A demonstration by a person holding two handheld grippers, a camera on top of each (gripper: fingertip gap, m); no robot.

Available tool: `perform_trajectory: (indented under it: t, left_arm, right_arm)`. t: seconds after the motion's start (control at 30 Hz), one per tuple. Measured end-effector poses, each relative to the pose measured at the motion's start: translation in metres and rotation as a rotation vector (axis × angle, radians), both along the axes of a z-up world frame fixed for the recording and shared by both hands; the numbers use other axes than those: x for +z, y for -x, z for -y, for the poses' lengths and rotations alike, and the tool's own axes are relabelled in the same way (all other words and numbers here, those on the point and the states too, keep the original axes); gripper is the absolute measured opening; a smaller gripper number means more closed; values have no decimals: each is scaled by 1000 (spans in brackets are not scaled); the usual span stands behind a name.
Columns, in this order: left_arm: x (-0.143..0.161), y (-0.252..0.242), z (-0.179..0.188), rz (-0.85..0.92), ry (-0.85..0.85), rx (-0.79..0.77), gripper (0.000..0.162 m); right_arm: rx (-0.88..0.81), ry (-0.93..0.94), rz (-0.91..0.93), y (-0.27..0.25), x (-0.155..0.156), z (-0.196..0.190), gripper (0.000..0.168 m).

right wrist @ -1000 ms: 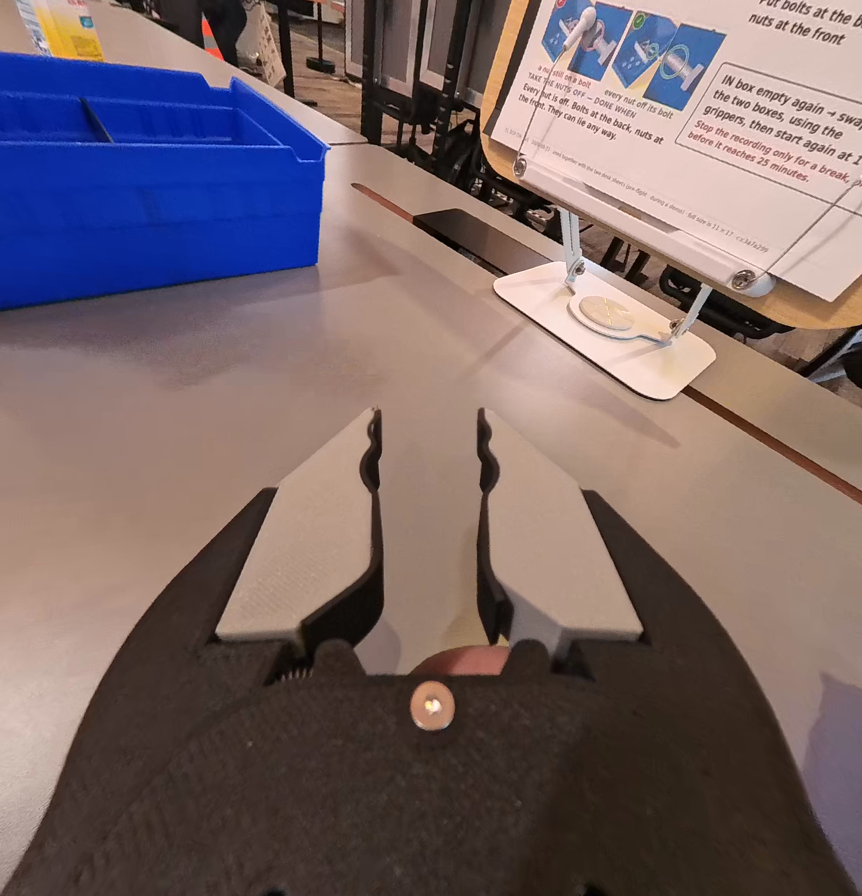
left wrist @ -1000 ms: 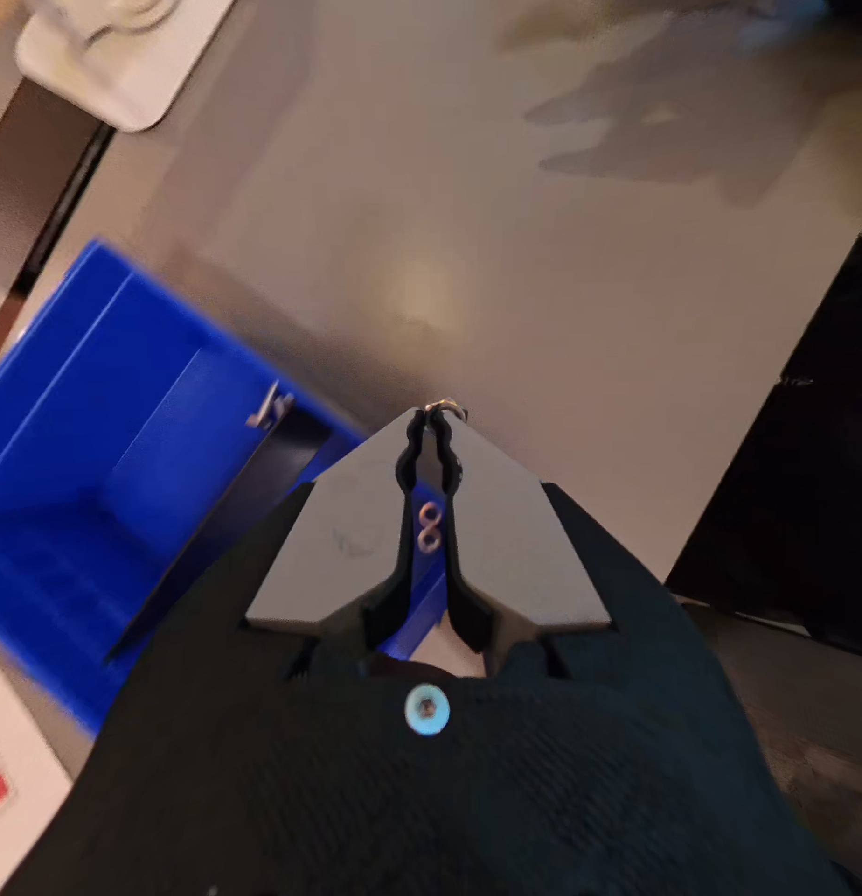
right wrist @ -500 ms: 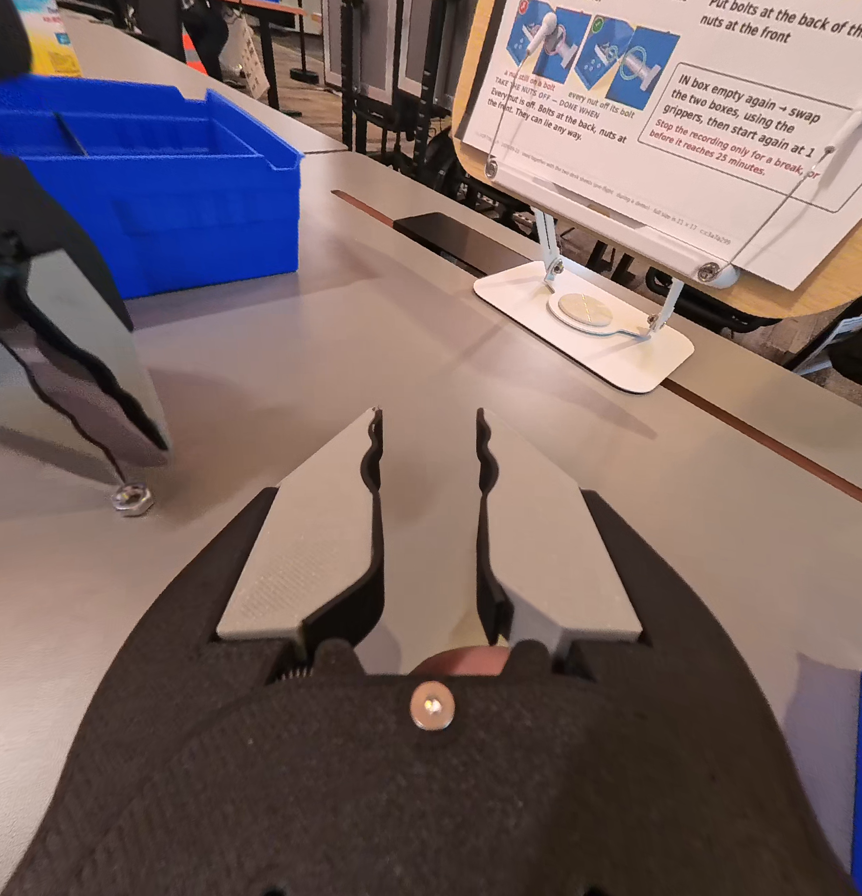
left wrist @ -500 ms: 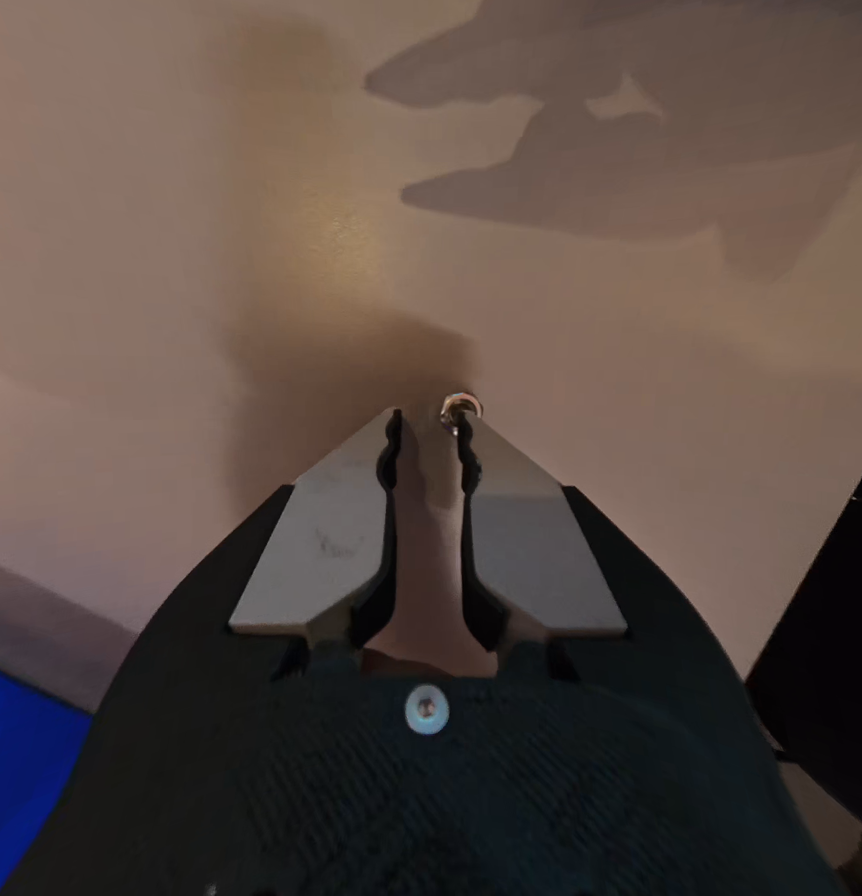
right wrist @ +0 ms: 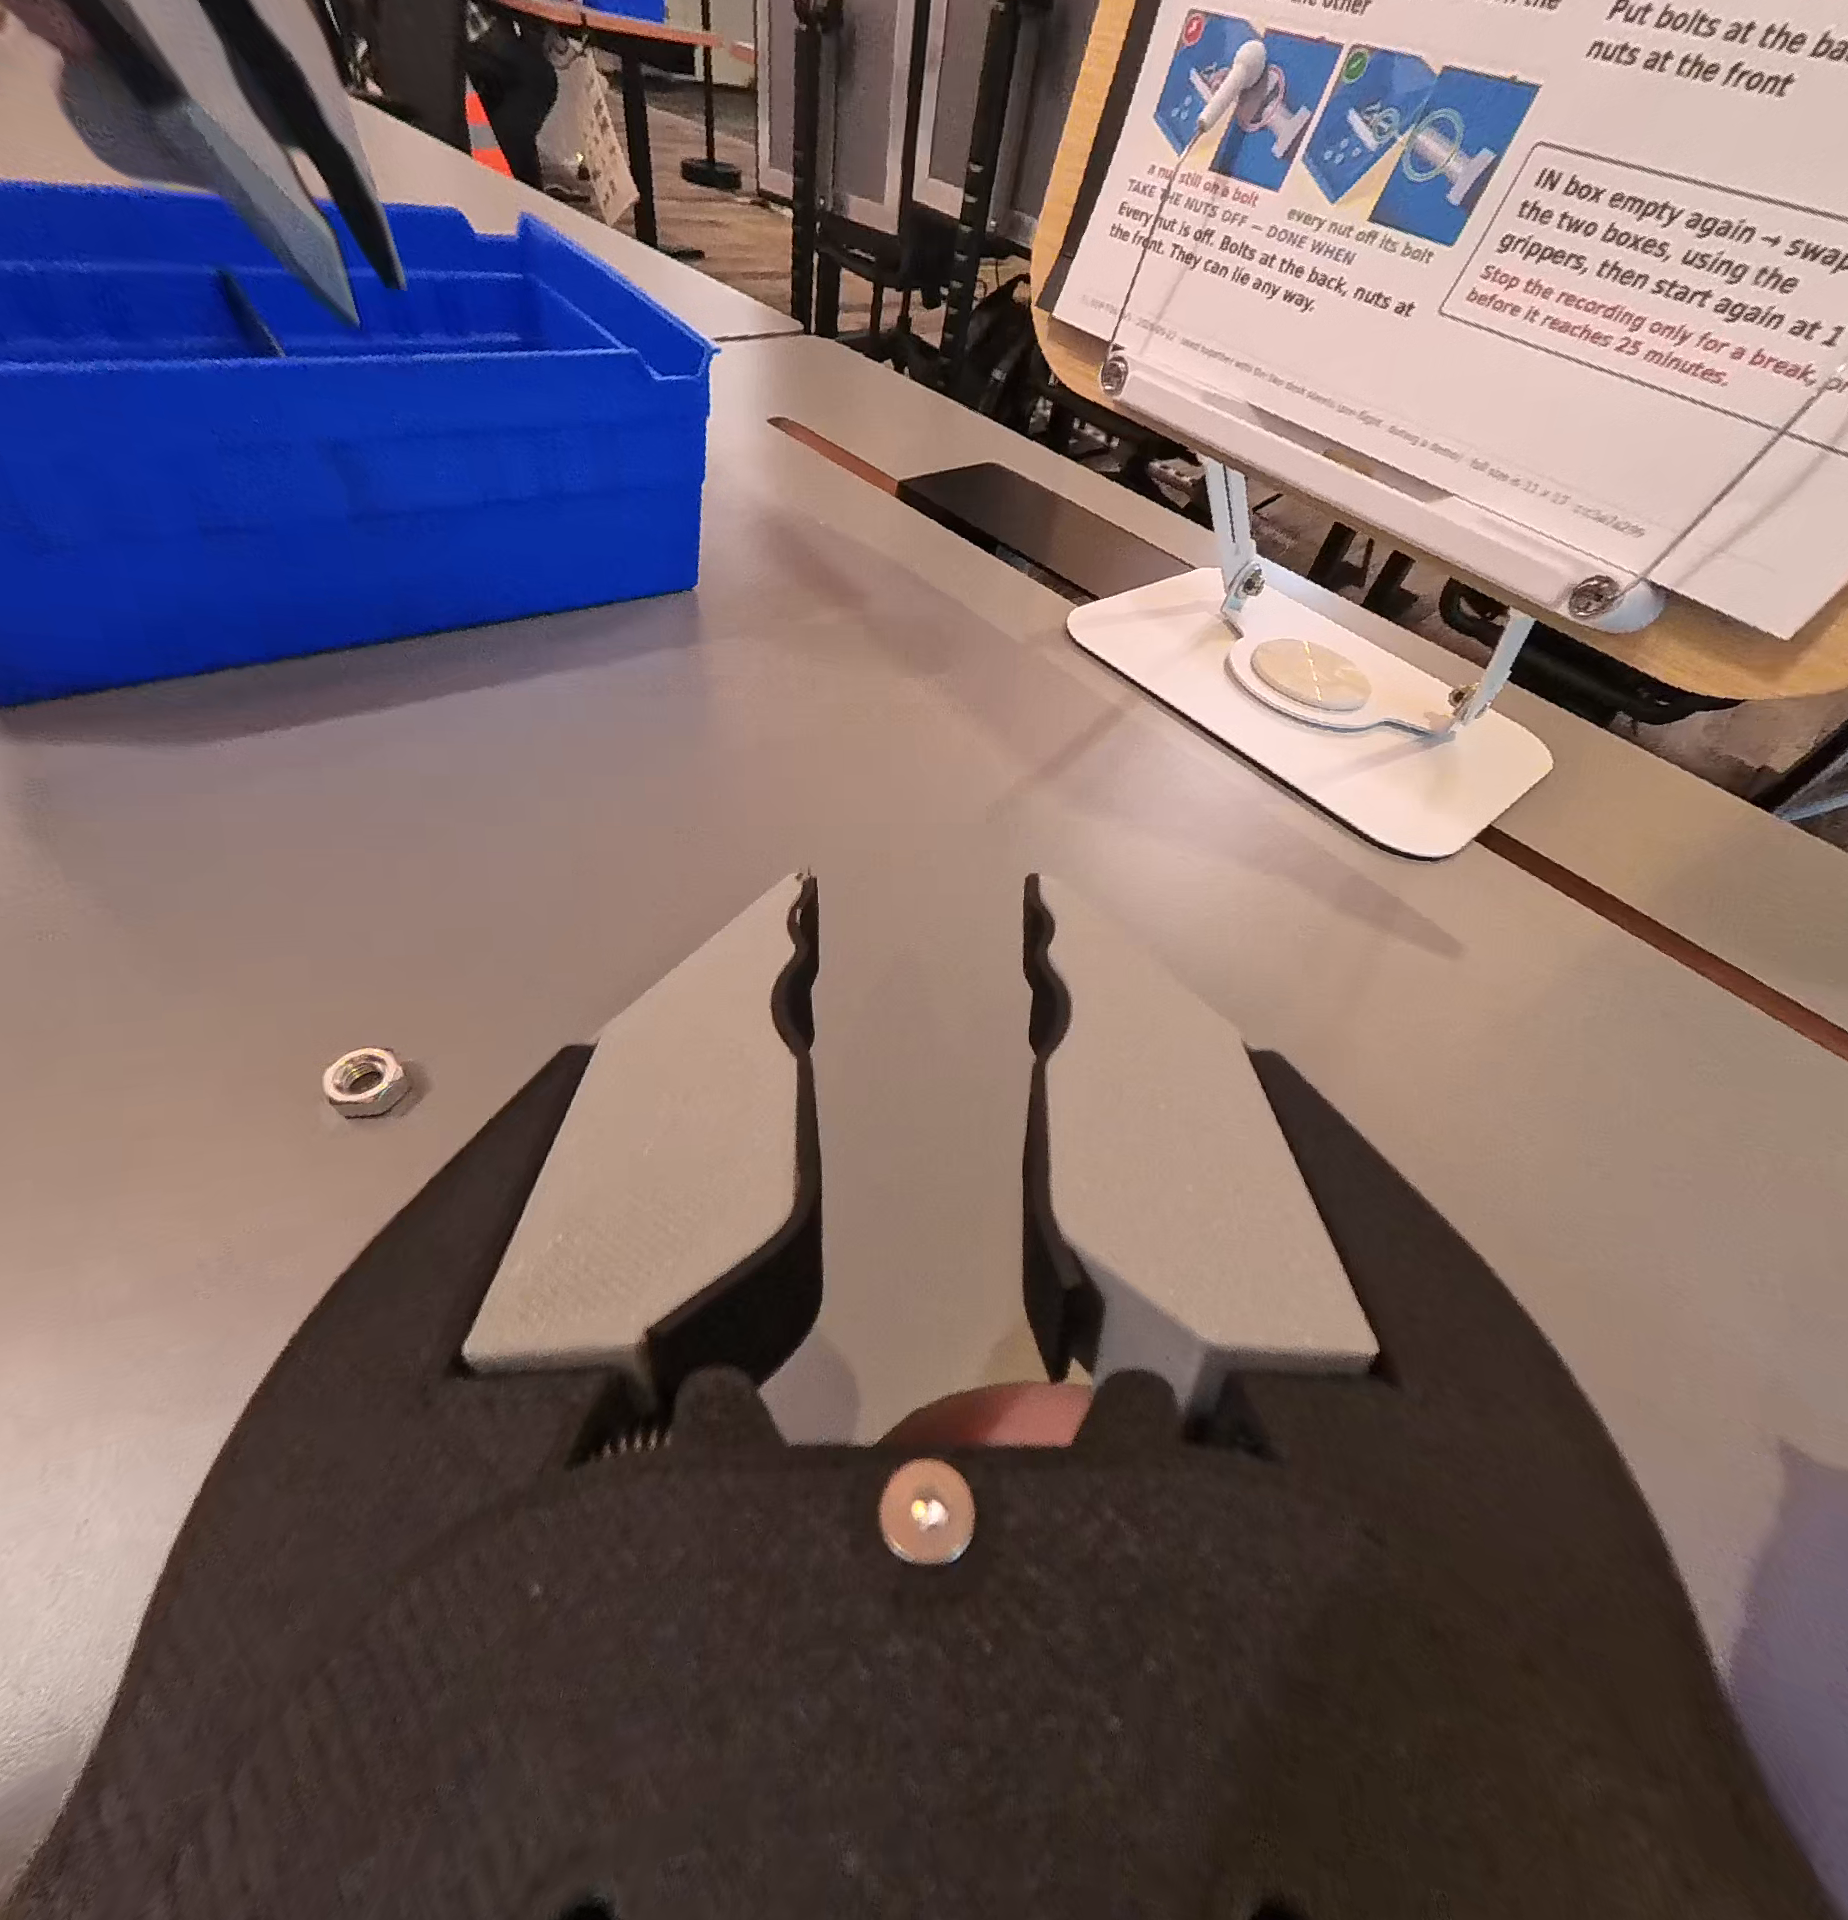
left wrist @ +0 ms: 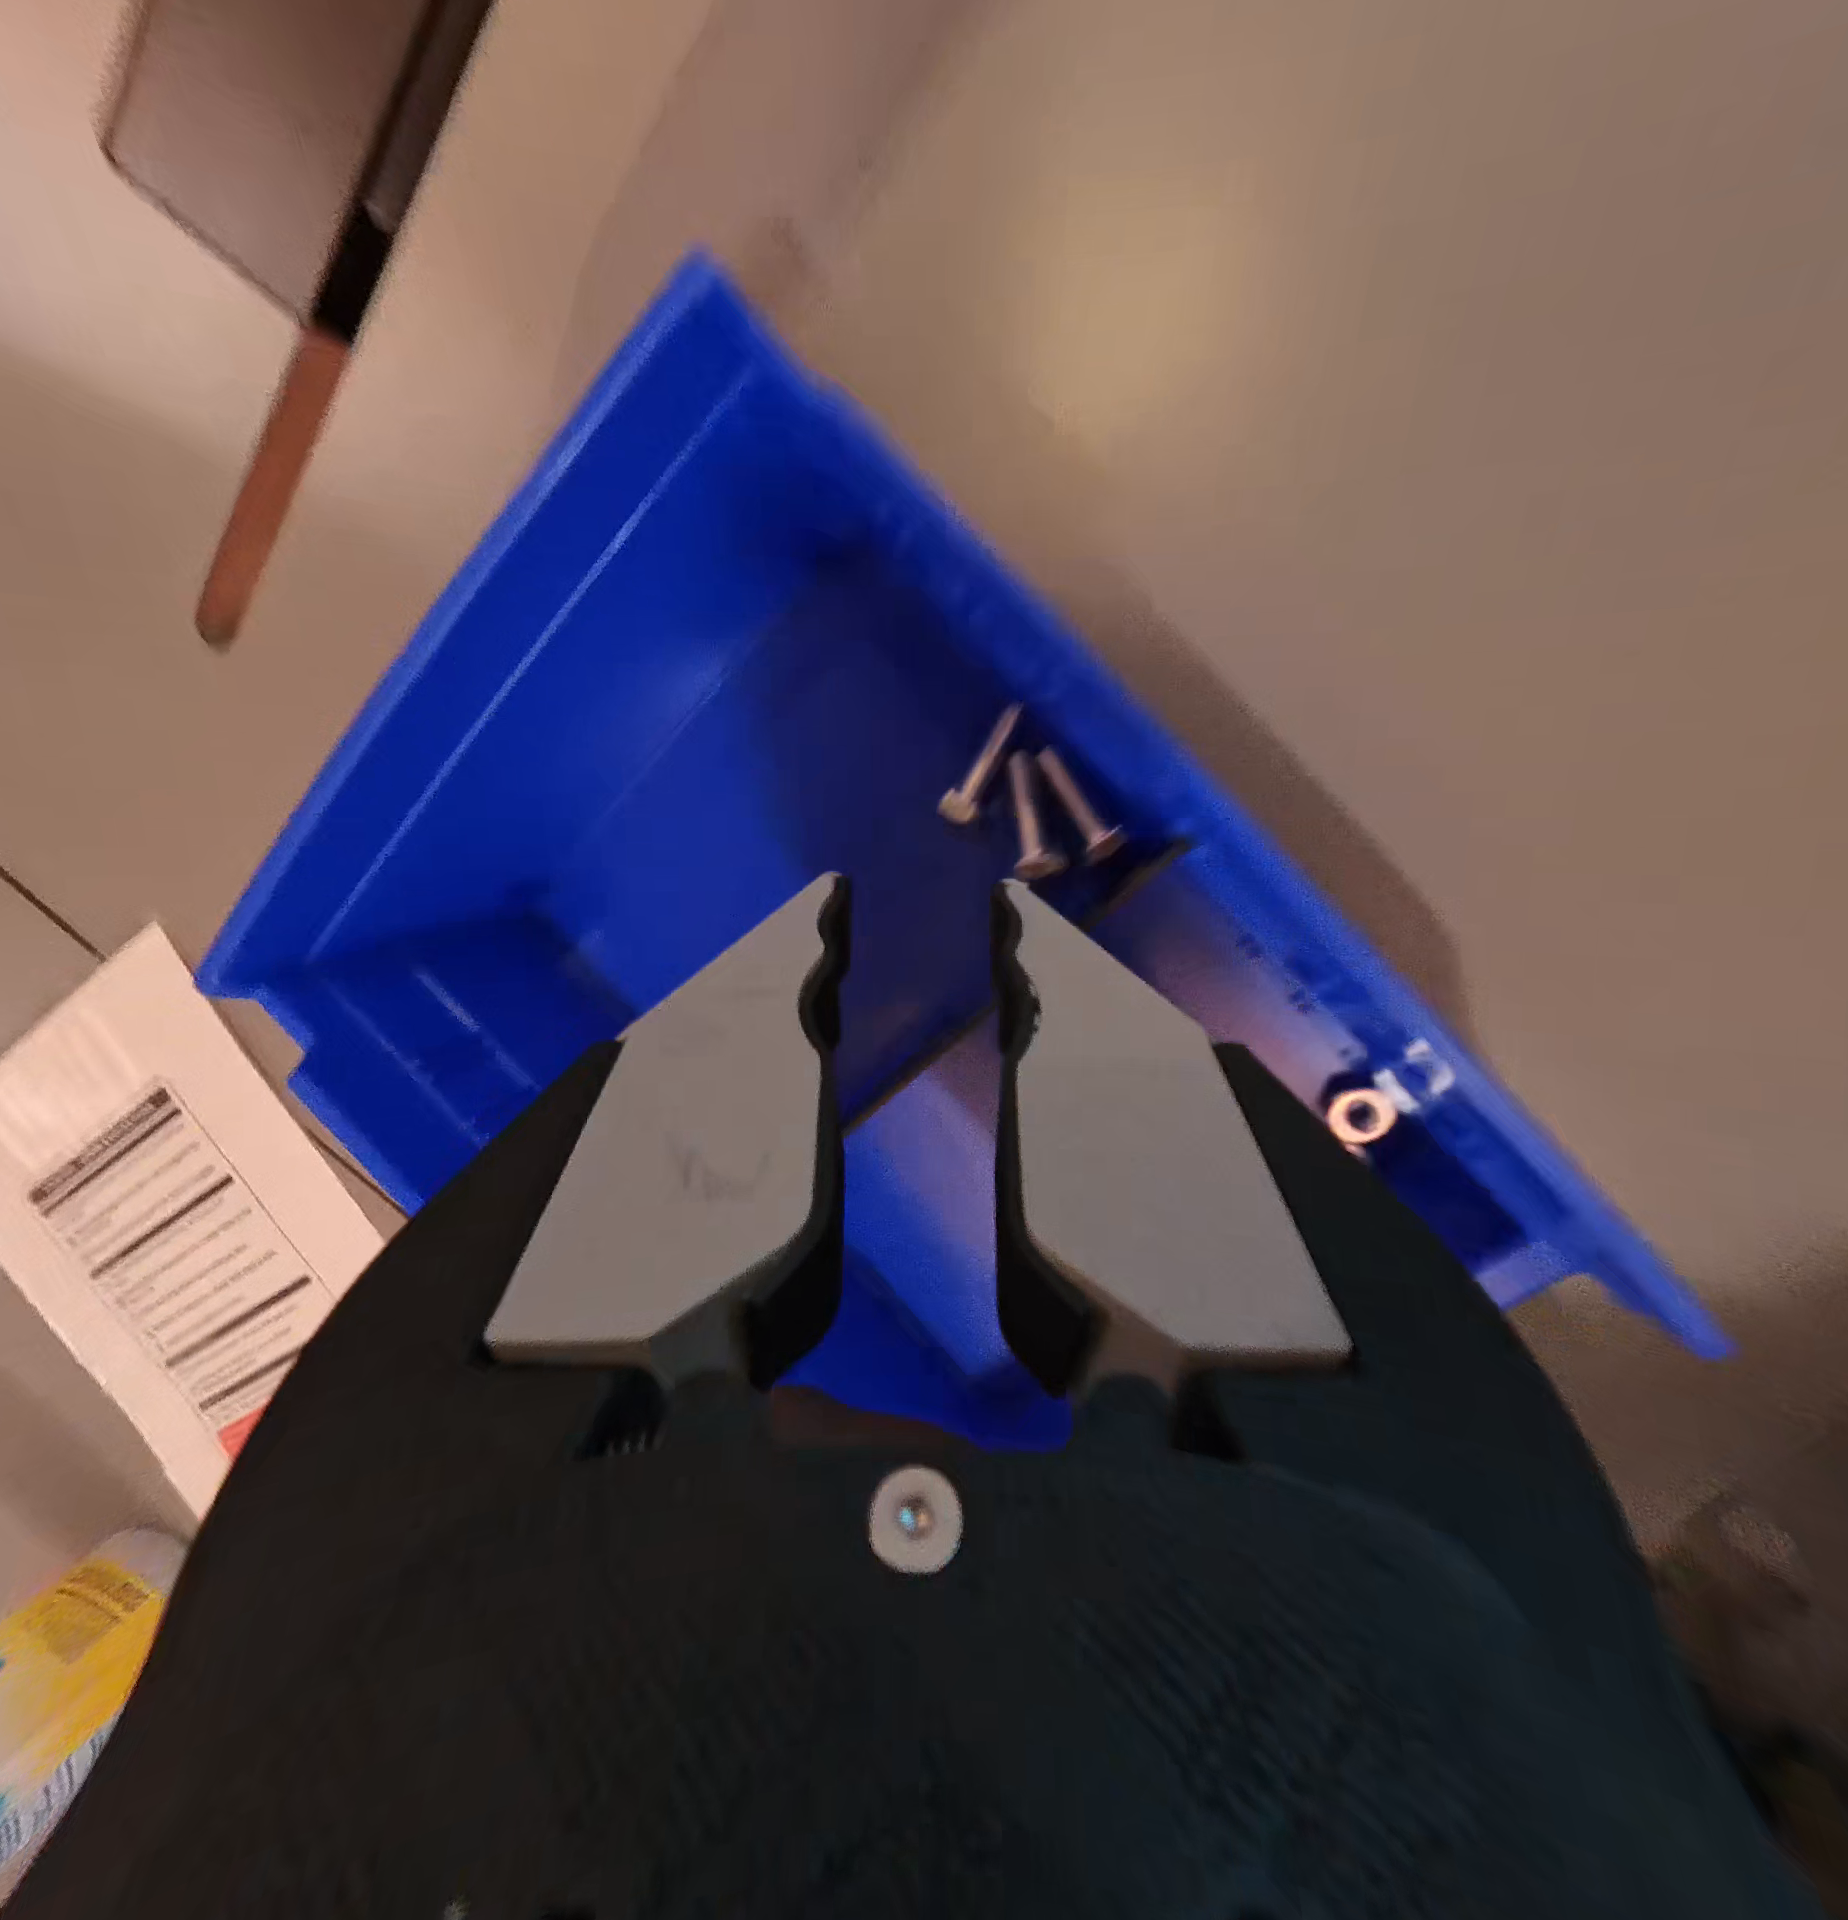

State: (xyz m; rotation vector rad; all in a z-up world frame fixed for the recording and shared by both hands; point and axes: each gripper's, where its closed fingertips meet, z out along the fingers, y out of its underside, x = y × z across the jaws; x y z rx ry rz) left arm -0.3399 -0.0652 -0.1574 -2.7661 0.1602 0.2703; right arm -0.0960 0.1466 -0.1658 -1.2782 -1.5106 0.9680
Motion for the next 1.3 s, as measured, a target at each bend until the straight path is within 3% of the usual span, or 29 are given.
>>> perform_trajectory:
  t: [0.2,0.3,0.43,0.53,0.7,0.8,1.03,1.07,1.3]
  left_arm:
    - [-57,43,21,150,208,-47,22]
    - [-68,44,24,240,296,-141,22]
    - [-75,50,25,205,382,-300,23]
    - [-75,43,18,160,345,-486,25]
    - [-73,51,19,143,323,-525,26]
    - [-73,43,23,231,314,-532,23]
    - [-102,11,17,311,372,-615,24]
    - [-104,5,15,332,366,-631,14]
    - [-106,2,1,289,298,-627,0]
  right_arm:
    - [-2,47,25,3,-10,-6,36]
    - [-6,76,32,4,-13,-10,36]
    - [-18,48,36,4,-14,-15,37]
    - [-16,28,40,4,-15,-15,37]
    - [-5,67,45,3,-17,-15,37]
    - [-8,76,40,3,-16,-17,37]
    - [-4,66,36,3,-14,-14,37]
    - [-4,67,35,3,-14,-15,37]
    - [0,75,37,3,-14,-14,37]
